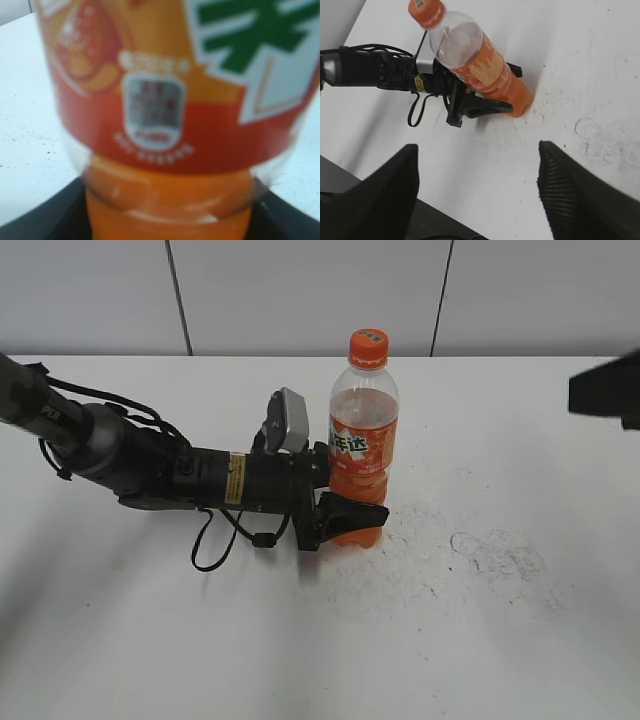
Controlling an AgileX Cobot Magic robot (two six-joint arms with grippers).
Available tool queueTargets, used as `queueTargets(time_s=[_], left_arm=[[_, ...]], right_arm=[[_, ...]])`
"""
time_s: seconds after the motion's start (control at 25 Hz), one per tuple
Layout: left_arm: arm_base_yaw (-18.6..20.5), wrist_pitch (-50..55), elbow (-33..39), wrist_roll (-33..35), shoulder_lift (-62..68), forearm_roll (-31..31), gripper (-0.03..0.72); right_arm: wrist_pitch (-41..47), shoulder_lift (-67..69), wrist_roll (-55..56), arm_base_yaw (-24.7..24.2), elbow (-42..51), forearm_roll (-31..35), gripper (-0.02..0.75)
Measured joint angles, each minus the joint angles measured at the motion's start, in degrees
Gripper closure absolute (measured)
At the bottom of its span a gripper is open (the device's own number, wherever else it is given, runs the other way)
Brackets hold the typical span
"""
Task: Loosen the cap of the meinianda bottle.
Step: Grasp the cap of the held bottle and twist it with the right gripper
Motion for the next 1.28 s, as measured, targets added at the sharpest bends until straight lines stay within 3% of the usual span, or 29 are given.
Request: queueTargets(time_s=[0.4,0.52,0.76,0.92,0.96,1.28], left_arm=[[0.0,0.0,0.0,0.1,0.0,0.0,0.172],[0.0,-0.05,0.0,0.1,0.0,0.0,0.172],[0.0,-0.05,0.0,0.15,0.0,0.0,0.172],[0.0,-0.05,0.0,0.15,0.0,0.0,0.172],[0.0,-0.05,0.0,0.15,0.0,0.0,0.173],[0.0,-0.05,0.0,0.15,0.0,-0.05,0.173]], right_arm=[[7.54,17.71,3.75,2.1,-20.95,-1.76,0.194],[8.9,24.67,13.06,9.15,-31.33,-12.1,0.194],[13.96,34.01,24.04,17.37,-44.6,-26.01,0.194],[15.88,38.17,26.89,20.02,-49.71,-29.05,0.194],[17.62,42.51,29.04,22.24,-54.61,-30.98,0.194],[19.51,51.38,30.6,24.02,-63.69,-32.1,0.194]])
